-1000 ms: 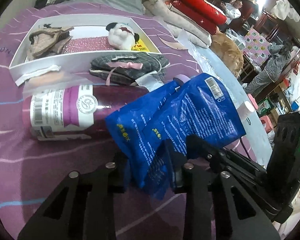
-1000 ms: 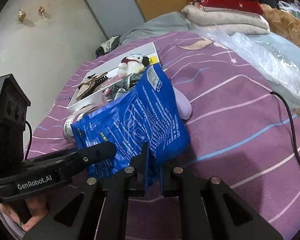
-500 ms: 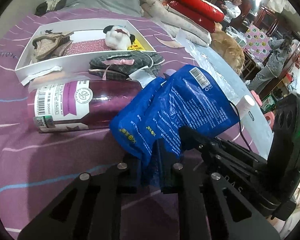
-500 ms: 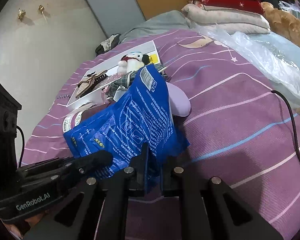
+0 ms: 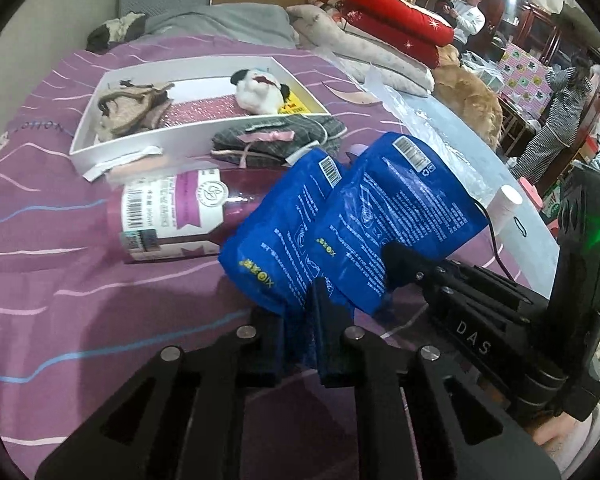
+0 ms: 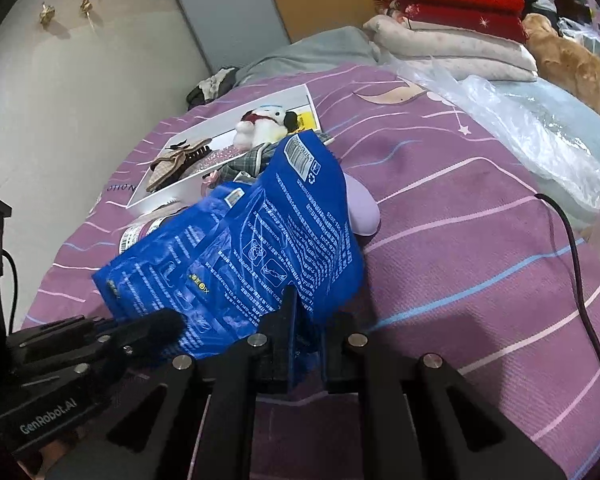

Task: Organize soft objects
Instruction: 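Carry both blue packets over the white tray with both grippers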

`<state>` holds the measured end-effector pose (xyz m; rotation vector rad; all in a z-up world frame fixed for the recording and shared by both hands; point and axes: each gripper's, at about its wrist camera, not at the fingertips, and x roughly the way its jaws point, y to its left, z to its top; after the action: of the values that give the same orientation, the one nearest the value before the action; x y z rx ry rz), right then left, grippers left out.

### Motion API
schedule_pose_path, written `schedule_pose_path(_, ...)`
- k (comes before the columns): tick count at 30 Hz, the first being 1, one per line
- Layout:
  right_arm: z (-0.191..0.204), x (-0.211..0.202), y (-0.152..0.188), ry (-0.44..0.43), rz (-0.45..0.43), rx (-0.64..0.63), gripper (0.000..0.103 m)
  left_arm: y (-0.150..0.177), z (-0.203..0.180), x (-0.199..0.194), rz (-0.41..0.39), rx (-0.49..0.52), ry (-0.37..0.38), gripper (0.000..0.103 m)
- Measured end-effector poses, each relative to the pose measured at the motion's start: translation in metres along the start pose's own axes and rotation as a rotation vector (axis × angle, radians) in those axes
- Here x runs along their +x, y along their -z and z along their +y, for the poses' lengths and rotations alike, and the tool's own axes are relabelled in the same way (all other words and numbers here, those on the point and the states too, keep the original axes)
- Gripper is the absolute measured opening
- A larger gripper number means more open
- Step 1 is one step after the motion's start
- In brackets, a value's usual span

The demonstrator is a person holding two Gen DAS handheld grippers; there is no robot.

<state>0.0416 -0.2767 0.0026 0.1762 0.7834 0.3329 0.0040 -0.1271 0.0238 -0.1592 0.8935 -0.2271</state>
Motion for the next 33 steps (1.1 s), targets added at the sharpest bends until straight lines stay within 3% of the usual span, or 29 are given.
schedule_pose_path(13,0.015,-0.023,-0.005,-0.056,-0.084,-0.068,0.007,-0.012,-0.006,-0.026,-0.069,0.0,-0.053,0.007)
schedule_pose_path(33,0.035,-0.035,-0.044,-0.212,-0.107,-0.05,0.005,-0.039,0.027,-0.063,-0.194,-0.089,-0.06,0.006)
